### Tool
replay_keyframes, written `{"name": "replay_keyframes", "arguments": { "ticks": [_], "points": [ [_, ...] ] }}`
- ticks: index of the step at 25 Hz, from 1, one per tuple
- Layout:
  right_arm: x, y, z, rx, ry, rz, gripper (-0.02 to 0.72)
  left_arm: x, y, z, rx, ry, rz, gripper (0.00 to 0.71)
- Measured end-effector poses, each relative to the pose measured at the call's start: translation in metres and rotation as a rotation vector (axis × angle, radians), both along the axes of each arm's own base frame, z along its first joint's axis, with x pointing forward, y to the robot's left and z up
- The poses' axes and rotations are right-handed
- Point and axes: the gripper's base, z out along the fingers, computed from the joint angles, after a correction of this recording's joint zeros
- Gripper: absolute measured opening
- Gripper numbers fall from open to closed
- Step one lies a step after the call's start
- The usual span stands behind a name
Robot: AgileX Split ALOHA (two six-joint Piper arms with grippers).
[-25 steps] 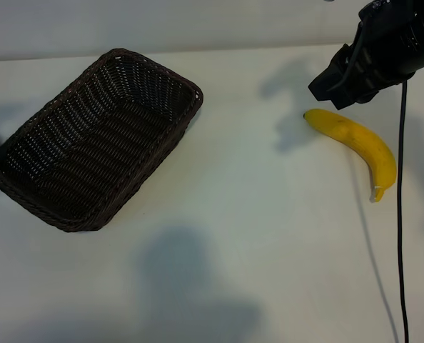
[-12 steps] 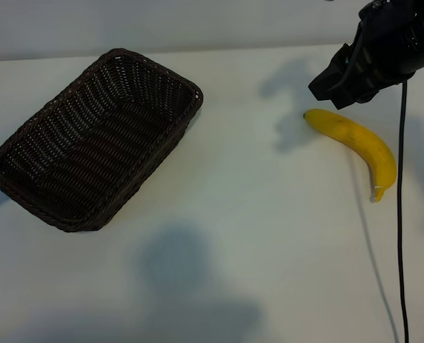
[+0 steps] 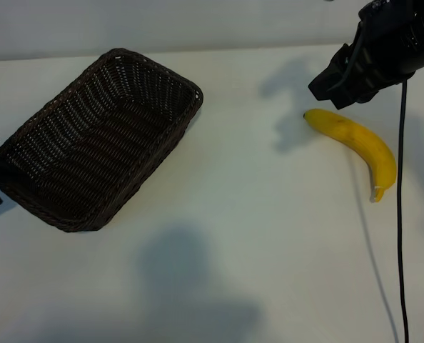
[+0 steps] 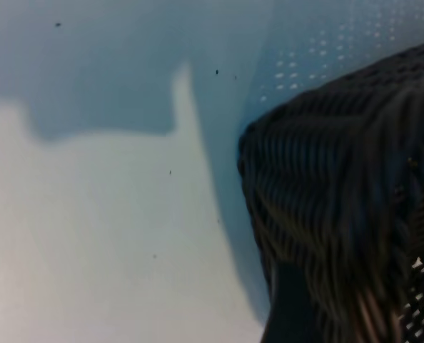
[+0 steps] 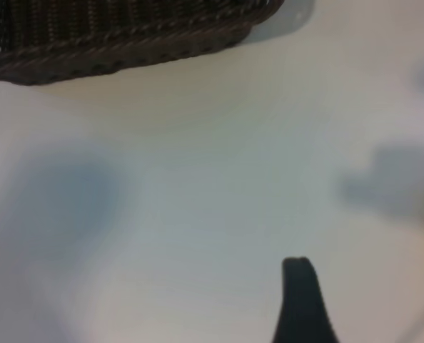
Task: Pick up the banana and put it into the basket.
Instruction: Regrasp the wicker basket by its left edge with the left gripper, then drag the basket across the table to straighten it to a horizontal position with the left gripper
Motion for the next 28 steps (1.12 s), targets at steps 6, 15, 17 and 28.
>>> {"name": "replay_keyframes", "arguments": {
  "ticks": [6,15,17,28],
  "points": [
    [0.000,0.000,0.000,0.000,-0.001,0.000,0.470,0.011,0.007,-0.029,0.000,0.039,0.038,0.526],
    [0.000,0.001,0.001,0.016,0.005,-0.002,0.470,0.029,0.006,-0.044,-0.037,0.004,-0.061,0.316],
    [0.000,0.001,0.001,0.019,0.006,-0.002,0.470,0.038,0.005,-0.035,-0.057,-0.030,-0.111,0.316],
    [0.000,0.001,0.001,0.021,0.007,-0.002,0.470,0.099,-0.024,0.043,0.099,0.071,-0.498,0.316]
  ]
}}
